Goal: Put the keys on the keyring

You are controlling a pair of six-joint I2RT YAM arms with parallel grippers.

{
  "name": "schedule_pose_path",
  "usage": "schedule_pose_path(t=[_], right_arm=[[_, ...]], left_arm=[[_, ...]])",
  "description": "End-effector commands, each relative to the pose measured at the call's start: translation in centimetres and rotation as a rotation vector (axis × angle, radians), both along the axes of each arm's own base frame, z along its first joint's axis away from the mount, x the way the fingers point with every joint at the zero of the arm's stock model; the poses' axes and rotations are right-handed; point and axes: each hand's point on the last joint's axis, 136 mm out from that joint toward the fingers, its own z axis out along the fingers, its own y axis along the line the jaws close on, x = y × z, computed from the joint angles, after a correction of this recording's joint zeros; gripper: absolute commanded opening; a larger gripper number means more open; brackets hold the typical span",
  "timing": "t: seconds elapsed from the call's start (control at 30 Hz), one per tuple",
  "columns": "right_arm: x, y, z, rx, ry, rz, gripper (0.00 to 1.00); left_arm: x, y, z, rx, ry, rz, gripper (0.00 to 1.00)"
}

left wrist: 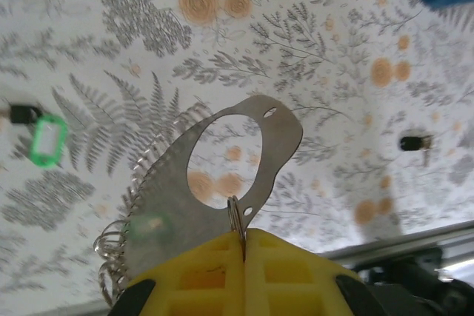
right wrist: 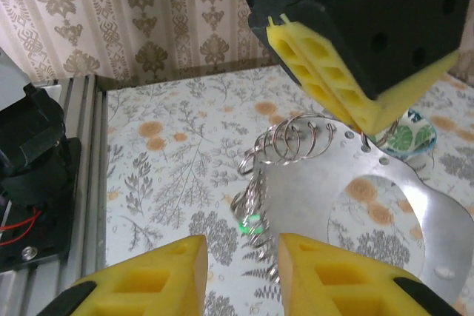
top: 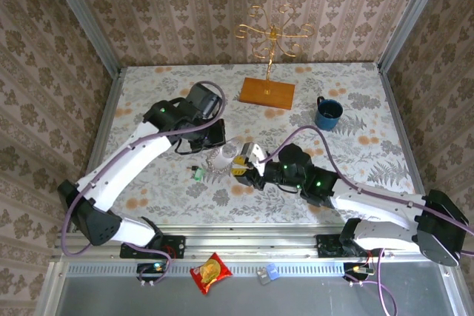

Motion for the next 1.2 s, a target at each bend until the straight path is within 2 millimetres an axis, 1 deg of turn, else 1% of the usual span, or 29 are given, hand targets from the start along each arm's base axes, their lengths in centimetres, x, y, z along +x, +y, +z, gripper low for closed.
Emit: schedule_pose_path(t=[0.0,0.1,0.3,0.47,0.63,0.8,0.9,1.07,1.17], right_arm=[[0.4,1.0,1.5,0.040,-0.169,-0.001,0.32],[1.1,1.4,1.2,0.041,-0.193,-0.034,0.32],[2.4,1.1,0.6,0.044,-0.219,-0.108,0.29],[2.3,1.6,-0.3,0.022,-0.226,-0.098,0.29],[2.6,2.0,-0.8,0.005,-0.238,-0.116,0.29],[3.2,1.6,-1.6,-0.006,-0.246,-0.171,0.26],[3.1,1.2,-2.0,0.002,-0.246,-0.175,0.25],[3.0,0.7,-3.0,0.016,-0.231,-0.188,0.25],[3.2,0.9,-2.6,0.038,-0.227,-0.201,0.25]], left_arm=[[-1.5,0.0,0.8,-0.133,0.139,0.144,0.00],[-2.0,-0.1,0.3,-0.184,0.202,0.192,0.00],[-2.5,-0.2,-0.2,-0.233,0.273,0.241,0.00],[-2.9,-0.7,-0.6,-0.280,0.335,0.276,0.00],[-3.0,-0.6,-0.7,-0.291,0.363,0.304,0.00],[-3.2,-0.3,-0.9,-0.292,0.382,0.324,0.00],[-3.3,0.0,-1.1,-0.293,0.394,0.345,0.00],[-3.3,-0.4,-1.4,-0.331,0.419,0.363,0.00],[-3.5,-0.4,-1.4,-0.335,0.428,0.364,0.00]])
